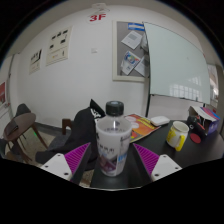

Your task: Pour water

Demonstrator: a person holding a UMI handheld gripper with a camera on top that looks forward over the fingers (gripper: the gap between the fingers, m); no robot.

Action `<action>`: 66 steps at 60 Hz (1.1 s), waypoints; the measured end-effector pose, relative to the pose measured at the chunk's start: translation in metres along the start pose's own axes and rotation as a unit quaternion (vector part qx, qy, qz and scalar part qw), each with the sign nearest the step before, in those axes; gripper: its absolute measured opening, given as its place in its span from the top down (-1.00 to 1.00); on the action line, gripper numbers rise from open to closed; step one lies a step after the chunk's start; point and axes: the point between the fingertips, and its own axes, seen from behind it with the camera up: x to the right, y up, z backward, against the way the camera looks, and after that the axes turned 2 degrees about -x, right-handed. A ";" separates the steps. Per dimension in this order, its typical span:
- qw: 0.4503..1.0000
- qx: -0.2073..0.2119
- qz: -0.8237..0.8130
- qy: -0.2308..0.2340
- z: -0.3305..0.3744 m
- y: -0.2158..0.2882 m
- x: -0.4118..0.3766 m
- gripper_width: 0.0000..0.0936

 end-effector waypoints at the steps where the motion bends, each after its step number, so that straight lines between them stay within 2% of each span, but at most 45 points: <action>1: 1.000 0.003 0.000 -0.002 -0.005 0.002 0.000 -0.79; 5: 1.000 0.011 0.000 -0.009 -0.024 0.008 0.004 -0.70; 9: 1.000 0.016 -0.003 -0.006 -0.034 0.010 0.004 -0.18; 12: 1.000 0.025 -0.008 -0.005 -0.036 0.012 0.004 -0.14; 21: 0.999 0.039 -0.009 0.000 -0.040 0.015 0.002 0.14; 28: 0.999 0.040 -0.012 0.007 -0.039 0.017 0.002 0.21; 34: 0.997 0.056 -0.039 0.035 -0.032 0.041 0.011 0.21; 38: 0.992 0.074 -0.077 0.068 -0.020 0.069 0.007 0.21; 44: 0.967 0.100 -0.183 0.145 0.000 0.123 0.005 0.21; 50: 0.901 0.119 -0.331 0.255 0.020 0.178 0.021 0.21; 56: 0.790 0.133 -0.490 0.344 0.033 0.225 0.051 0.21; 62: 0.669 0.137 -0.617 0.390 0.023 0.239 0.106 0.22; 66: 0.590 0.133 -0.689 0.399 0.012 0.237 0.132 0.21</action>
